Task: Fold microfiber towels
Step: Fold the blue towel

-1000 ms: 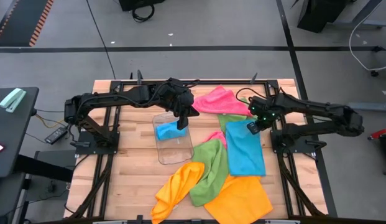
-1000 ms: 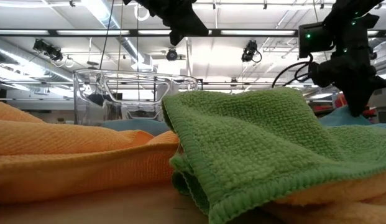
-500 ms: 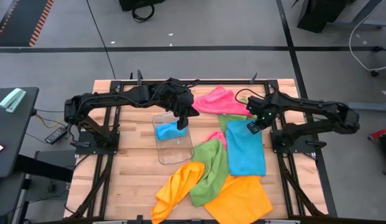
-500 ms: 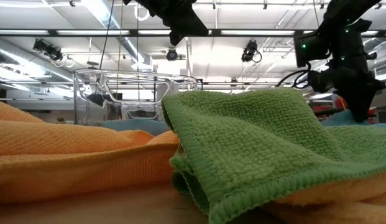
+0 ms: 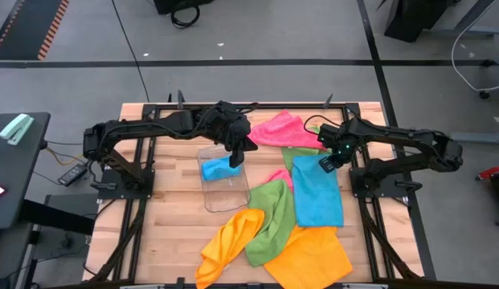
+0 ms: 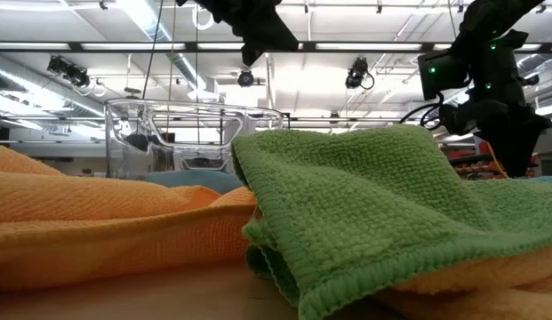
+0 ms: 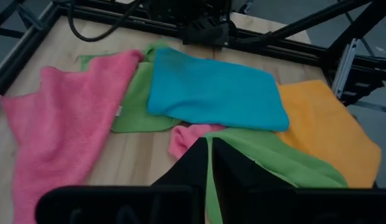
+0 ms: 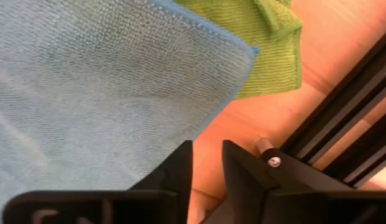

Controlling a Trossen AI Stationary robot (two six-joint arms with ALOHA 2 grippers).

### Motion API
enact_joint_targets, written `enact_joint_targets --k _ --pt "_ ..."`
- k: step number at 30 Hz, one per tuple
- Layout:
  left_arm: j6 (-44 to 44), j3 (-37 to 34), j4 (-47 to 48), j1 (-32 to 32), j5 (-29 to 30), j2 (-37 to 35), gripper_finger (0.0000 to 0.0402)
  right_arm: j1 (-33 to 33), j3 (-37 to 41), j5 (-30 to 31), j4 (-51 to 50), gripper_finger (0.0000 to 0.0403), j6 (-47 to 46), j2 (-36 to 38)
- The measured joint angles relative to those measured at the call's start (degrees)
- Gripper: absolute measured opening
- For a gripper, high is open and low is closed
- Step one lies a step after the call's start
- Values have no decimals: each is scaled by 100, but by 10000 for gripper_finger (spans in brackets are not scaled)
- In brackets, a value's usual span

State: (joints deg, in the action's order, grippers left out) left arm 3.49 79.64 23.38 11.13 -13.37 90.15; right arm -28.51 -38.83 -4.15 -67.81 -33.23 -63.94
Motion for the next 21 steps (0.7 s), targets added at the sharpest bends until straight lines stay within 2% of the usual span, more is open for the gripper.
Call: enact_joint_targets --k 5,10,13,17,21 --pt "-114 0 -1 -427 -81 0 46 2 2 -209 -19 140 -99 288" --pt "-81 1 -144 -849 -82 75 56 25 4 -478 34 162 -123 677" --pt "320 4 -537 -1069 185 262 56 209 4 -703 373 166 -125 889" --pt "1276 0 -1141 -1322 548 567 50 688 4 -866 816 167 -172 1096" --pt "2054 1 -2061 -1545 589 899 46 1285 4 -713 1188 167 -87 1240"
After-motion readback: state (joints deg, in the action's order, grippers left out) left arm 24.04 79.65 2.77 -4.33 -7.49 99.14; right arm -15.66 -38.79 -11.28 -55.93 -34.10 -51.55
